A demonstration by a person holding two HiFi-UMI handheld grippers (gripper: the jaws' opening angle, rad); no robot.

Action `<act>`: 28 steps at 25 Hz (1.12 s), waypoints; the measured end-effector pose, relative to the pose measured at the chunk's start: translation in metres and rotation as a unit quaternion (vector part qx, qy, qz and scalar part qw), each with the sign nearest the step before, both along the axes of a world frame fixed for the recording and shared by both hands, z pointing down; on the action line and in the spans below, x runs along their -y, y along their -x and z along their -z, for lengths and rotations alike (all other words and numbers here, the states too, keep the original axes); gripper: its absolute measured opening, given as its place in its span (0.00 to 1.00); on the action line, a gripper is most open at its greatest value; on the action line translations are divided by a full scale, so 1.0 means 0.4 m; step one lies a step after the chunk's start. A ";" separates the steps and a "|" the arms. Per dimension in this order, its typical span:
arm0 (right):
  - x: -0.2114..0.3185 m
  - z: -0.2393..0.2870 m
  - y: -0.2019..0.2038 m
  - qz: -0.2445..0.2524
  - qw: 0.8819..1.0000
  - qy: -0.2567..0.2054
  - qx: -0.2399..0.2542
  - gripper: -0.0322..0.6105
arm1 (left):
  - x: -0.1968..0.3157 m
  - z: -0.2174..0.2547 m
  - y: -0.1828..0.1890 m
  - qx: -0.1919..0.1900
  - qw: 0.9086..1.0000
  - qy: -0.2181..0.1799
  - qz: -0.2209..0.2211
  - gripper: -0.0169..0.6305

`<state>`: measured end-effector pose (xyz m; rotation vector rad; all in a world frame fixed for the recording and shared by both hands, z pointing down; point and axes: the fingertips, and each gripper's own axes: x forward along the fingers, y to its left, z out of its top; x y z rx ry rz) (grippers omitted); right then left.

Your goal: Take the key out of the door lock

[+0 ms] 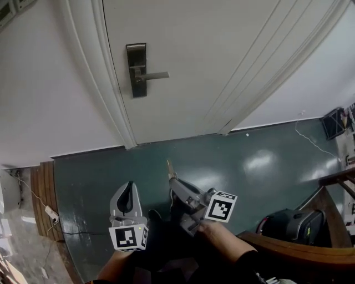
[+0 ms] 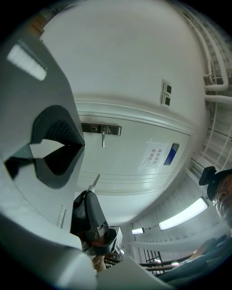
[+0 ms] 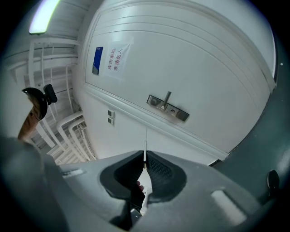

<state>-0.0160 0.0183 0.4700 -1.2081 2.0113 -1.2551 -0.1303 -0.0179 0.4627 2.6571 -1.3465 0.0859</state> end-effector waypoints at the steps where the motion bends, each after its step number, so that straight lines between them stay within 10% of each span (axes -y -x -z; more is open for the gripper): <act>1: -0.016 0.003 0.005 0.001 1.000 -0.001 0.001 0.07 | -0.016 -0.003 0.007 -0.002 1.000 -0.001 0.002 0.05; 28: -0.119 -0.017 -0.058 0.027 0.998 0.018 0.059 0.07 | -0.074 0.001 -0.094 0.001 0.999 0.004 0.045 0.05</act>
